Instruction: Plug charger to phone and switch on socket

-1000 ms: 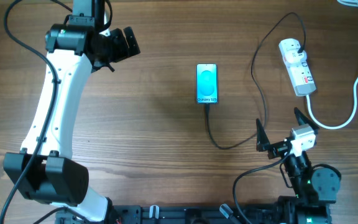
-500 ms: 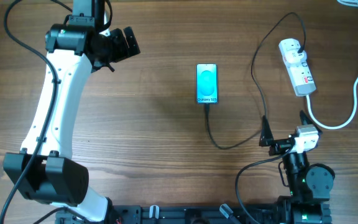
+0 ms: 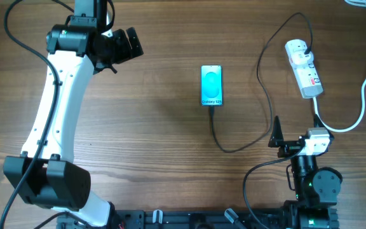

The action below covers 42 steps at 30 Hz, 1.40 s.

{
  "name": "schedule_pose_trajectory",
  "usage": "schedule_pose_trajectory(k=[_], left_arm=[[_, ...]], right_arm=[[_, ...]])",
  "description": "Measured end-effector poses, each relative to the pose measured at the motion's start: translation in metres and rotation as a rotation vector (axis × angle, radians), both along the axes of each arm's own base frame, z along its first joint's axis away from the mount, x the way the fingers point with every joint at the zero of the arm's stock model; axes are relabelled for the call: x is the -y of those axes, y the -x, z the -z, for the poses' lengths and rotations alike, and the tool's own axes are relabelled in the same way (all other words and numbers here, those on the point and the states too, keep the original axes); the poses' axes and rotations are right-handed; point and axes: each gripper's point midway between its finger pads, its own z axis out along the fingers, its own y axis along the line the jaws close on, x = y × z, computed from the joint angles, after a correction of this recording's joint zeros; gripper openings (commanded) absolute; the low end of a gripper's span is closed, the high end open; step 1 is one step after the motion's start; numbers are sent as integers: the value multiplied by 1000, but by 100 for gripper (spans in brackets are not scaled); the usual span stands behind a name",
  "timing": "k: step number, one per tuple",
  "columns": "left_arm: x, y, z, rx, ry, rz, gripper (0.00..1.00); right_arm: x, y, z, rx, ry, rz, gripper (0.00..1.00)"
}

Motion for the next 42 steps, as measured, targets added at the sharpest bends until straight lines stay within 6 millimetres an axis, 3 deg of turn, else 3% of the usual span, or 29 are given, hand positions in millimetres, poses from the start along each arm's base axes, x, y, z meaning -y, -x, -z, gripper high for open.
schedule_pose_trajectory(k=[28,31,35,39,42], left_arm=[[-2,3,2,-12,-16,2,100],[-6,13,6,-41,-48,1,100],[-5,29,-4,87,-82,9,100],[-23,82,8,96,-104,-19,100],[-31,110,12,102,-110,-34,100]], right_arm=[[0,0,0,0,0,0,100],[0,0,0,0,0,0,100],[0,0,-1,2,0,0,100],[0,0,-1,5,0,0,100],[0,0,-1,6,0,0,100]])
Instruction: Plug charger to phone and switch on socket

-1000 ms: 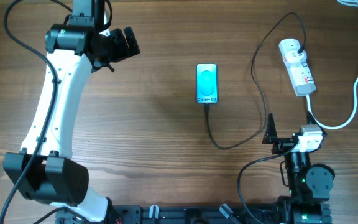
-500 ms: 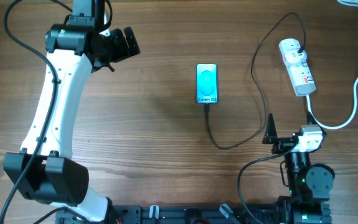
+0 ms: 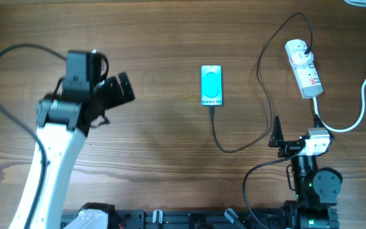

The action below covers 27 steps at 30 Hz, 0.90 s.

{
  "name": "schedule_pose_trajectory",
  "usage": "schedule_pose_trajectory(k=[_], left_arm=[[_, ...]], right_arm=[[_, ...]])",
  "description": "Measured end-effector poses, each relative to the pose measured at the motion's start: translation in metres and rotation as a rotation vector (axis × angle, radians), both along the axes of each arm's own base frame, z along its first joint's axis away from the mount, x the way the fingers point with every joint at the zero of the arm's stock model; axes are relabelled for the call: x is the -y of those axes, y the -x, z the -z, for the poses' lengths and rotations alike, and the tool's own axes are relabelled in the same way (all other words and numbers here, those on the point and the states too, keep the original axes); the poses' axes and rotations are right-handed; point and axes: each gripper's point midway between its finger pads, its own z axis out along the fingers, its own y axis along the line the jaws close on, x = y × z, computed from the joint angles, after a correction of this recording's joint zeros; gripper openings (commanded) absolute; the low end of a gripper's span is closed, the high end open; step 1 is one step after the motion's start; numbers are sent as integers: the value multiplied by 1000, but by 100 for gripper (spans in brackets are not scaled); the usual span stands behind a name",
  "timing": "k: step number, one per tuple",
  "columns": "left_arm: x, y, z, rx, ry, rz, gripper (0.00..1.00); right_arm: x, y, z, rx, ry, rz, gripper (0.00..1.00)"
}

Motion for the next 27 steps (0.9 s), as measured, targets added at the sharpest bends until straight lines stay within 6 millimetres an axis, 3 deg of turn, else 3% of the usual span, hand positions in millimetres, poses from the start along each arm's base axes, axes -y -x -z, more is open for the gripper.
schedule_pose_trajectory(k=[5,12,15,24,27], left_arm=[[-5,34,-20,174,21,-1,100],[-9,68,-6,481,48,8,100],[-6,79,-3,603,4,92,100],[-9,73,14,816,-69,140,100],[-17,72,31,837,-84,110,100]], right_arm=[[0,0,0,0,0,0,100],[0,0,0,1,0,0,100],[0,0,0,1,-3,0,100],[0,0,0,1,-3,0,100],[0,0,0,0,-3,0,100]])
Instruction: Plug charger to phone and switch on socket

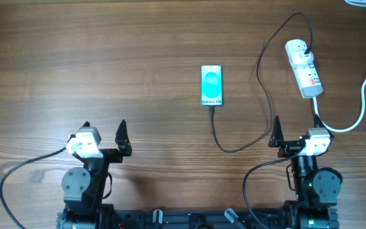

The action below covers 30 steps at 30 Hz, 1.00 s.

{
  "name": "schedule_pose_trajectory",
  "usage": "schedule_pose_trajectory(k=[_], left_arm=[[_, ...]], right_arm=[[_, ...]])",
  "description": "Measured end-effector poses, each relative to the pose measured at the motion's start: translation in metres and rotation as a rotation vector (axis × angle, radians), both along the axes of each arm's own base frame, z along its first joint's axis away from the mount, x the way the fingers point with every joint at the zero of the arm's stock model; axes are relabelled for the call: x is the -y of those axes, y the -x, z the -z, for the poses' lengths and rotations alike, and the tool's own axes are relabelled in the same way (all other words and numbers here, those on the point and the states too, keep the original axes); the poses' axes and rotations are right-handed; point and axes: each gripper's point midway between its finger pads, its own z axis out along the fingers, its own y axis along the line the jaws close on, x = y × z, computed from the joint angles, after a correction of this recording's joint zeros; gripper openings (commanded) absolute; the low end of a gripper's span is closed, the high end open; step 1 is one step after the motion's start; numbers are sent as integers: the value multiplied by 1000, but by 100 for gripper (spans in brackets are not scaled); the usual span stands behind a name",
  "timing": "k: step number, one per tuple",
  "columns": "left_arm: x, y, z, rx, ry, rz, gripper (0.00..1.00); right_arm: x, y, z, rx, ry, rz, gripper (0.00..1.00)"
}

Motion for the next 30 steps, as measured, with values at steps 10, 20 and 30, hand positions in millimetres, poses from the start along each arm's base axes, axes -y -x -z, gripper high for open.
schedule_pose_trajectory(k=[10,20,30], left_arm=[[-19,-4,-17,186,-66,-58,100],[-21,-5,11,94,-80,-62,100],[-21,-5,11,95,-125,-57,100]], right_arm=[[0,0,0,0,0,0,100],[0,0,0,0,0,0,100],[0,0,0,0,0,0,100]])
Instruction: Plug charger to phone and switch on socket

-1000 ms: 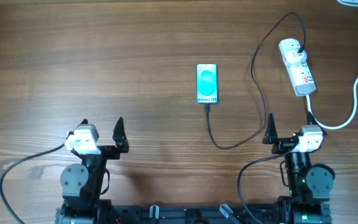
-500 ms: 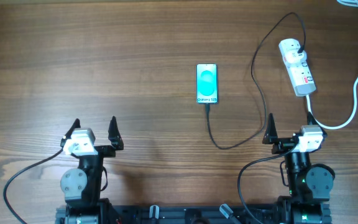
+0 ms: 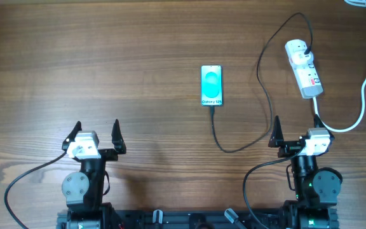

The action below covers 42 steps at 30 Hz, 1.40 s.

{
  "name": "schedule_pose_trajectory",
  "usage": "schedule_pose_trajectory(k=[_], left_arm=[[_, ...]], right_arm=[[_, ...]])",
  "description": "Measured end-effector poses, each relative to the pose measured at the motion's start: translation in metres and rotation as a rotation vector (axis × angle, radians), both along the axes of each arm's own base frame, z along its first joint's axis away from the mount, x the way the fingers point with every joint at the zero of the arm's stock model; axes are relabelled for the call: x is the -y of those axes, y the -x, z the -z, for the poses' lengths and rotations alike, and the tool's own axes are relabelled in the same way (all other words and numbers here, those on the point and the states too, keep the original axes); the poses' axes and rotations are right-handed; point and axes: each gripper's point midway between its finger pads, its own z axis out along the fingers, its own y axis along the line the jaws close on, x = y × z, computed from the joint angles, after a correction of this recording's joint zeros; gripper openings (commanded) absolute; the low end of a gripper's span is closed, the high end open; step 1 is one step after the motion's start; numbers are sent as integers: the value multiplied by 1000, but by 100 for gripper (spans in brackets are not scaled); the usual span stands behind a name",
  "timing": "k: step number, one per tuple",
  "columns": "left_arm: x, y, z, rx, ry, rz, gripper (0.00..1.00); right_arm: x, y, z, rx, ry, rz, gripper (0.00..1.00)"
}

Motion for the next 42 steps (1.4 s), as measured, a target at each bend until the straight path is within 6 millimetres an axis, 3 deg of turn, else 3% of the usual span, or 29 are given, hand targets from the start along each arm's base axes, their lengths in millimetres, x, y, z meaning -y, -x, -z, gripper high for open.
schedule_pose_trajectory(k=[14,42], left_arm=[[-1,0,0,-2,-101,4,100],[-1,0,0,-2,-105,5,100]], right_arm=[[0,0,0,0,0,0,100],[0,0,0,0,0,0,100]])
